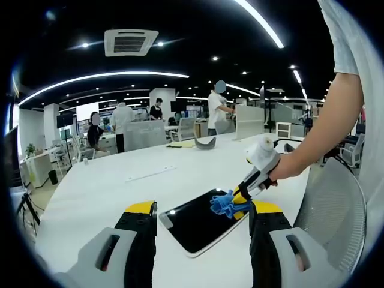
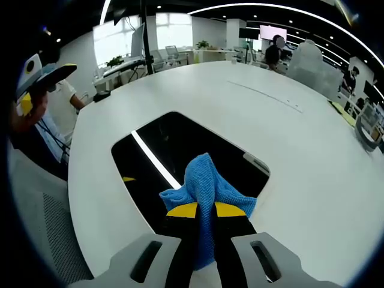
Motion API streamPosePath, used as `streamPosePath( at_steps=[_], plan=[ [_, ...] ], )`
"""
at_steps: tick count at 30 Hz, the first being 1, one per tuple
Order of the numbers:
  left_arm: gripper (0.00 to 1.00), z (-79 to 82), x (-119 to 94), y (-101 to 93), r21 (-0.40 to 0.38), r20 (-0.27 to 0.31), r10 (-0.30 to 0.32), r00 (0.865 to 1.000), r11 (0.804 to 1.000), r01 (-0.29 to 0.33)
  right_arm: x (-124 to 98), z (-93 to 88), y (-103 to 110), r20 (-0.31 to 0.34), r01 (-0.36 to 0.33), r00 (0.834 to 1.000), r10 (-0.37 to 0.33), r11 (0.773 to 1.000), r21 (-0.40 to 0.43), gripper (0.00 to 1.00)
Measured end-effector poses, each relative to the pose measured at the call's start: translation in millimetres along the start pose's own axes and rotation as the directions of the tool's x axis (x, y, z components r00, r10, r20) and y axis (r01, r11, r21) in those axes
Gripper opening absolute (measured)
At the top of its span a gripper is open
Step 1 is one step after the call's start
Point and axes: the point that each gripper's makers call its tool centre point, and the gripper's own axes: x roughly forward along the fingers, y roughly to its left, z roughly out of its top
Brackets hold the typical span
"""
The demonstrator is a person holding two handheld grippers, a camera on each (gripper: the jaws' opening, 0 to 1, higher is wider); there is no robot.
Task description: Wipe the mirror surface with the cleaning cloth until all visible marks leave the cleaned area.
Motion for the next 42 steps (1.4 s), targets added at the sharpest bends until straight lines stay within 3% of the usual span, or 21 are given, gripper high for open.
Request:
streamPosePath(
  at_steps=[42],
  plan=[
    [0.62,-0.4,-3,-2.9,0.013,0.000,-0.010,1.000,1.000,0.010,-8,-8.3,13,-0.004,-0.002,1.000,0.002,1.000,0.001,0.04]
  ],
)
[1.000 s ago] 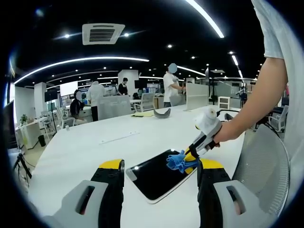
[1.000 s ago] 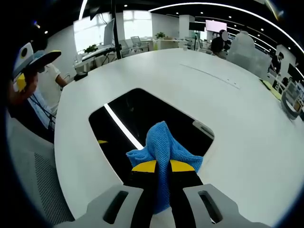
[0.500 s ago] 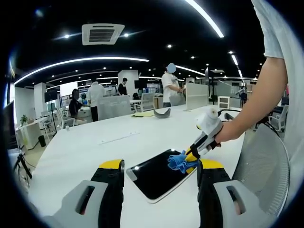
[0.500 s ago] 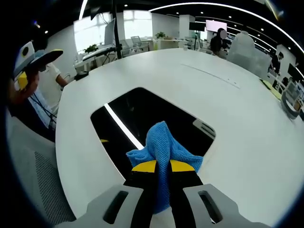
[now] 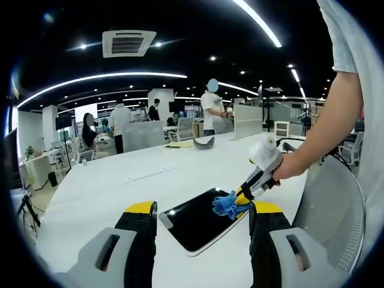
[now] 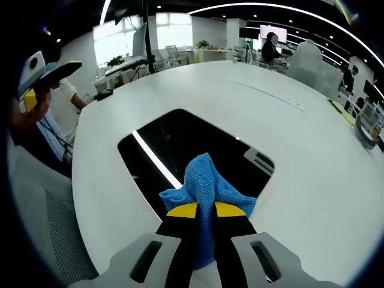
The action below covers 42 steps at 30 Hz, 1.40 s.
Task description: Wipe the mirror surface with the cleaning cloth until all visible marks leave the cleaned area.
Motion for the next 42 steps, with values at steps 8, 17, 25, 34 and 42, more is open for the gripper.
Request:
streamPosePath(
  at_steps=[8,17,25,34,42],
  plan=[
    [0.62,-0.5,-1,-0.5,0.001,0.001,-0.002,1.000,1.000,0.002,-3,-2.3,4,0.000,-0.003,1.000,0.003,1.000,0.001,0.04],
    [0.62,-0.7,-1,-1.1,0.003,0.001,-0.006,1.000,1.000,0.006,-5,-5.2,9,-0.003,-0.006,1.000,0.006,1.000,-0.001,0.04],
    [0.62,-0.6,-1,-0.9,0.005,0.003,-0.007,1.000,1.000,0.007,-7,-7.7,13,-0.005,-0.011,1.000,0.011,1.000,-0.006,0.04],
    [0.62,-0.7,-1,-2.0,0.005,0.002,-0.010,1.000,1.000,0.010,-8,-9.2,15,-0.008,-0.016,1.000,0.016,1.000,-0.004,0.04],
    [0.62,0.0,-1,-2.7,0.010,0.000,-0.013,1.000,1.000,0.013,-10,-10.6,20,-0.003,-0.024,1.000,0.024,1.000,-0.002,0.04]
  ],
)
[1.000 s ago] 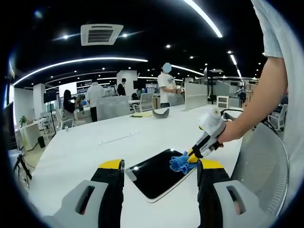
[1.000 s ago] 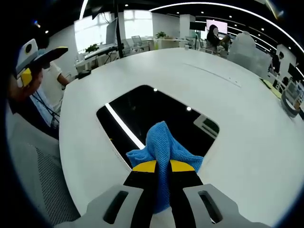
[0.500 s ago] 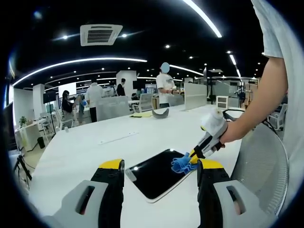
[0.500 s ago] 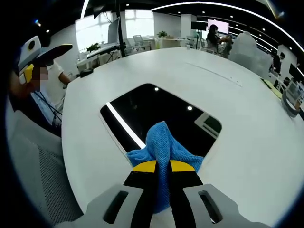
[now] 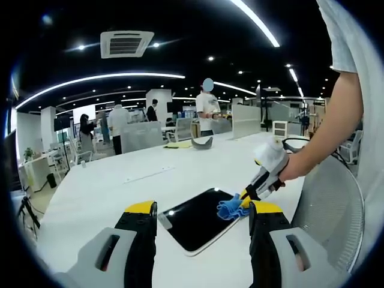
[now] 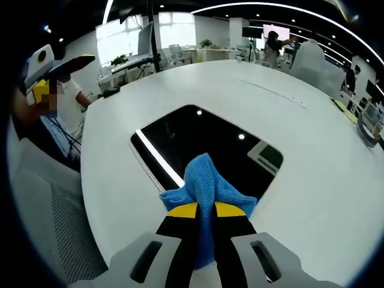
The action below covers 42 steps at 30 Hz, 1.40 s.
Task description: Wipe the mirror surface with the cleaning cloth until all visible marks leave the cleaned area.
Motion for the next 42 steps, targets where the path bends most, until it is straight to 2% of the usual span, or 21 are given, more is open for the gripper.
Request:
streamPosePath(
  at_steps=[42],
  plan=[
    [0.62,-1.6,0,-1.6,-0.001,0.000,-0.001,1.000,1.000,0.001,6,6.1,19,0.007,-0.042,0.999,0.042,0.999,-0.016,0.04]
  ],
)
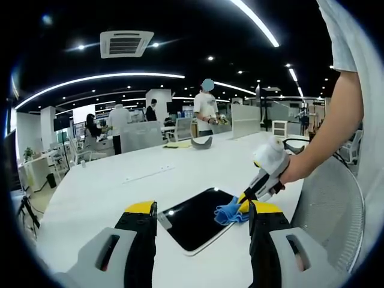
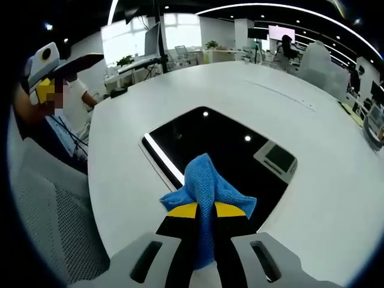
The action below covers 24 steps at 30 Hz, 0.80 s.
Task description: Wipe the mirror surface with the cleaning cloth until all visible marks leave the cleaned area.
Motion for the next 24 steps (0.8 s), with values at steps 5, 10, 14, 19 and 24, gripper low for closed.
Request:
streamPosePath(
  at_steps=[5,10,14,19,24],
  plan=[
    [0.62,0.4,0.0,-0.4,0.001,0.002,0.000,1.000,1.000,0.000,0.0,-0.1,-0.2,-0.001,0.000,1.000,0.000,1.000,-0.005,0.04],
    [0.62,0.4,0.2,-1.3,0.001,0.003,-0.001,1.000,1.000,0.001,0.1,0.2,-0.3,-0.002,-0.003,1.000,0.003,1.000,-0.009,0.04],
    [0.62,-0.1,-0.1,-1.3,0.000,0.001,0.002,1.000,1.000,-0.002,1.2,1.1,-1.1,-0.001,-0.004,1.000,0.004,1.000,-0.014,0.03],
    [0.62,-0.7,-0.9,-1.1,0.000,-0.001,0.005,1.000,1.000,-0.005,3.7,4.2,-2.5,0.001,-0.003,1.000,0.003,1.000,-0.008,0.03],
    [0.62,-1.4,-1.3,-0.7,0.000,-0.004,0.007,1.000,1.000,-0.007,5.4,6.0,-3.3,-0.001,-0.007,1.000,0.007,1.000,-0.013,0.03]
  ],
)
